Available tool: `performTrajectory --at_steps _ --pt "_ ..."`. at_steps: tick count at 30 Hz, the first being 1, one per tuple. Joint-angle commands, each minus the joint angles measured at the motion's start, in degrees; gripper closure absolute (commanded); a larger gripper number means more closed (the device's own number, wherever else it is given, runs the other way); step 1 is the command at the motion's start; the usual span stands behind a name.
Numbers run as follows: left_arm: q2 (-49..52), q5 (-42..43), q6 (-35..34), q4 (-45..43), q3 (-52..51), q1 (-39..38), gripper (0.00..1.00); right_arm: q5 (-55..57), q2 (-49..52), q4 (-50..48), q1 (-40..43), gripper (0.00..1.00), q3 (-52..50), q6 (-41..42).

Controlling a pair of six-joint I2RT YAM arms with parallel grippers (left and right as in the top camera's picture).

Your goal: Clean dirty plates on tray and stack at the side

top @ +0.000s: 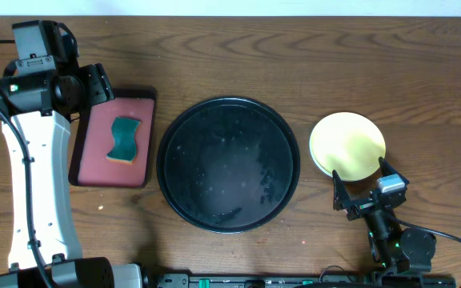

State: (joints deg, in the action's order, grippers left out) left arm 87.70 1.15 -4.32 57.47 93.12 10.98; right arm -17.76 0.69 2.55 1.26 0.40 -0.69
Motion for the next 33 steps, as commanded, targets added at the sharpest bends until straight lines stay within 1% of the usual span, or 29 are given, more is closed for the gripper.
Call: performTrajectory --at_steps 1,13,19,25,33 --pt "0.07 -0.28 -0.31 0.15 0.11 0.04 0.25 0.79 -0.39 0.26 -1.2 0.01 -0.11 -0.68" --pt "-0.04 -0.28 -0.31 0.15 0.11 0.09 0.25 0.79 -0.39 0.26 -1.2 0.01 -0.09 -0.68" --pt "-5.11 -0.28 -0.31 0.15 -0.35 -0.55 0.25 0.79 -0.42 0.26 -1.2 0.01 -0.09 -0.68" --pt "-18.67 -0.28 -0.31 0.15 -6.16 -2.12 0.25 0.79 -0.39 0.26 -1.2 0.01 -0.09 -0.68" --pt "-40.74 -0.5 -0.26 0.11 -22.05 -2.23 0.25 0.79 -0.39 0.26 -1.2 0.01 -0.09 -0.68"
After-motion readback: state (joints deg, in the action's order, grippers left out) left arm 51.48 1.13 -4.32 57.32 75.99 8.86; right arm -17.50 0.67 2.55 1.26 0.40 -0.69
